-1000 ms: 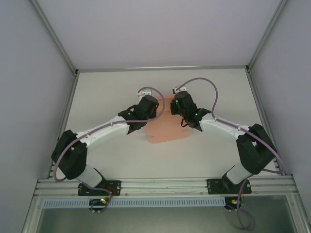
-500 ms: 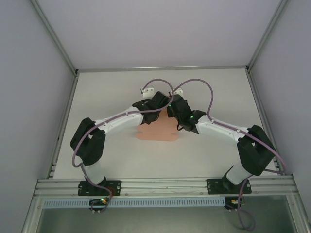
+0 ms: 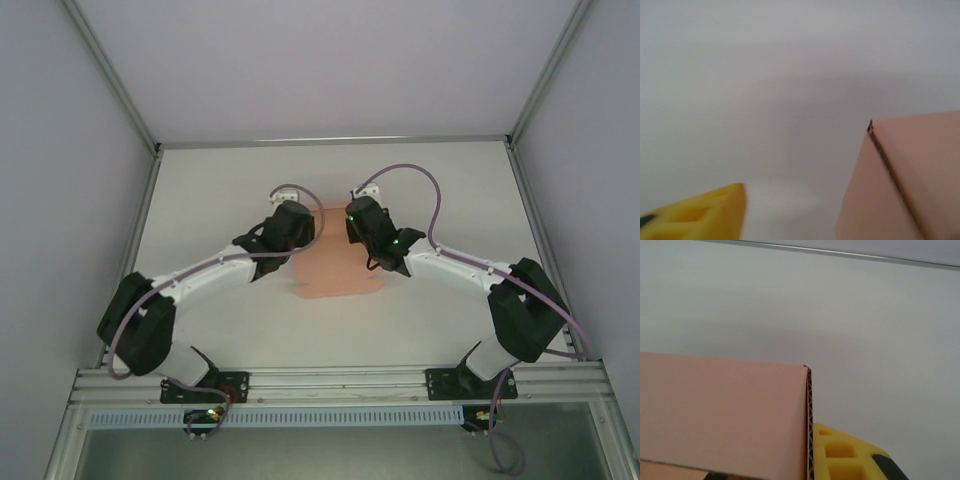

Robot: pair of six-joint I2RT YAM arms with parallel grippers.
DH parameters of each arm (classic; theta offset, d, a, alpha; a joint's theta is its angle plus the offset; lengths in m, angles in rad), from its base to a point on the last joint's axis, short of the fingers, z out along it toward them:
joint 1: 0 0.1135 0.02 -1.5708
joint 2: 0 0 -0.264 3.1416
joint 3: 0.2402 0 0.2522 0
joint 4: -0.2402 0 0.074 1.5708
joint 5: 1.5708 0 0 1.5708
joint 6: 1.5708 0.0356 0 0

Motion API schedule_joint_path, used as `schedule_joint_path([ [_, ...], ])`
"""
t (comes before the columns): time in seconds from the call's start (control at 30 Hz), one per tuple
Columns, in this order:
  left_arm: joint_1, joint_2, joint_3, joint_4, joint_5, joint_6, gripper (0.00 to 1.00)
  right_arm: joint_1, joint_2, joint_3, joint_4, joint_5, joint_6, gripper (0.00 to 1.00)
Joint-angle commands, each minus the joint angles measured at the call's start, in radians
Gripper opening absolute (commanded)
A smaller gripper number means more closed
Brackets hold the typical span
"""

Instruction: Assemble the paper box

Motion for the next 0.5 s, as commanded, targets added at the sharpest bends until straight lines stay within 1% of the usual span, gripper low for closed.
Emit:
schedule_joint_path([
  [0.0, 0.01, -0.075, -0.041, 0.106, 0.168, 0.038, 0.78, -0.012, -0.014, -0.003, 0.035, 0.048, 0.023, 0.0],
  [0.13, 0.022, -0.135, -0.081, 0.153, 0.289, 0.042, 1.0, -0.017, -0.001, 0.014, 0.008, 0.037, 0.025, 0.0],
  [0.2, 0.036, -0.167, -0.105, 0.197, 0.364, 0.041, 1.0, -0.018, 0.005, 0.022, 0.0, 0.012, 0.008, 0.0],
  [0.23, 0.042, -0.184, -0.112, 0.206, 0.381, 0.037, 1.0, -0.022, 0.006, 0.024, -0.008, -0.013, -0.011, 0.0],
  [0.3, 0.058, -0.222, -0.121, 0.178, 0.368, 0.019, 1.0, -0.037, 0.009, 0.045, -0.056, -0.078, -0.055, 0.0],
  [0.37, 0.085, -0.263, -0.125, 0.137, 0.362, 0.011, 1.0, -0.055, 0.02, 0.078, -0.129, -0.186, -0.158, 0.0],
  [0.47, 0.126, -0.335, -0.149, 0.087, 0.337, 0.006, 1.0, -0.061, 0.056, 0.145, -0.278, -0.272, -0.368, 0.0],
])
